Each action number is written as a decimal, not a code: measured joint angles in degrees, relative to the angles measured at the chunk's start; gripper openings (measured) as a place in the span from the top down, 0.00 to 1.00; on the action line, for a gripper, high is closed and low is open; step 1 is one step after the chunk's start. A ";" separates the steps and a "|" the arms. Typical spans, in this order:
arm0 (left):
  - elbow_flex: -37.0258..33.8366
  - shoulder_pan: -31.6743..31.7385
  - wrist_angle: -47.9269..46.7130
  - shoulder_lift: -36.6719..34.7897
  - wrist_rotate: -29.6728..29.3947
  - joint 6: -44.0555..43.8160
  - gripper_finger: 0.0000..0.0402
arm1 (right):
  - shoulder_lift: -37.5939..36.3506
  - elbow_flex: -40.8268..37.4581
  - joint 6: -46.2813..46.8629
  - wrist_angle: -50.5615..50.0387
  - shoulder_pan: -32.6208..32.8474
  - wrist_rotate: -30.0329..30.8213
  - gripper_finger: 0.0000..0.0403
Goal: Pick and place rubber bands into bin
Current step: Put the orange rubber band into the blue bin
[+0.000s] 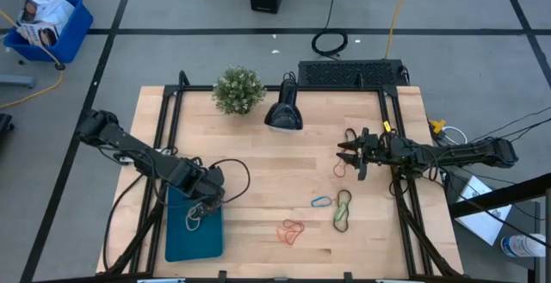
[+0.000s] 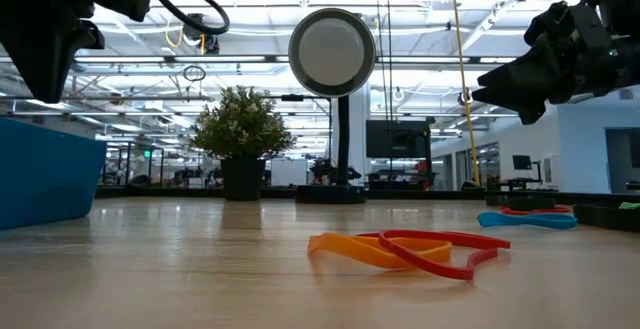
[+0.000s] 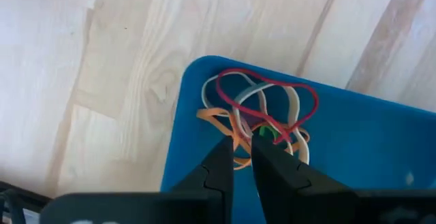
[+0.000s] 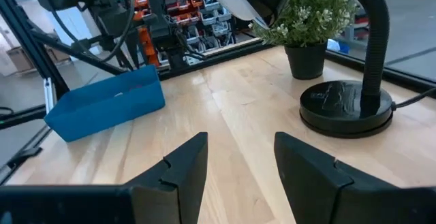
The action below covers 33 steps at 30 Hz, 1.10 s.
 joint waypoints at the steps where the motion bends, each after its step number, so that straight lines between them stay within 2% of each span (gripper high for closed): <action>1: 0.00 0.00 0.09 0.00 0.05 0.00 0.85 | 0.00 0.00 0.07 0.00 -0.01 0.01 0.59; 4: 0.00 0.00 0.29 0.00 0.28 1.59 0.85 | 0.00 0.02 0.12 0.00 -0.01 -0.01 0.59; 10: 1.76 1.27 3.61 -0.09 -0.03 13.56 0.84 | 0.00 0.00 0.28 0.26 0.01 0.05 0.59; 16: 4.57 2.65 18.51 -0.07 -1.51 26.12 0.84 | 0.00 0.02 0.28 0.26 0.00 0.10 0.59; 24: 4.52 3.02 43.29 -0.04 -1.08 46.08 0.84 | -0.01 0.01 0.28 0.25 0.01 0.21 0.59; 29: 4.48 3.02 48.84 0.33 -1.14 50.17 0.84 | -0.02 0.00 0.24 0.24 0.00 0.23 0.59; 33: 4.36 3.07 51.71 3.27 -1.11 52.02 0.84 | -0.02 0.00 -0.11 0.22 -0.01 0.23 0.59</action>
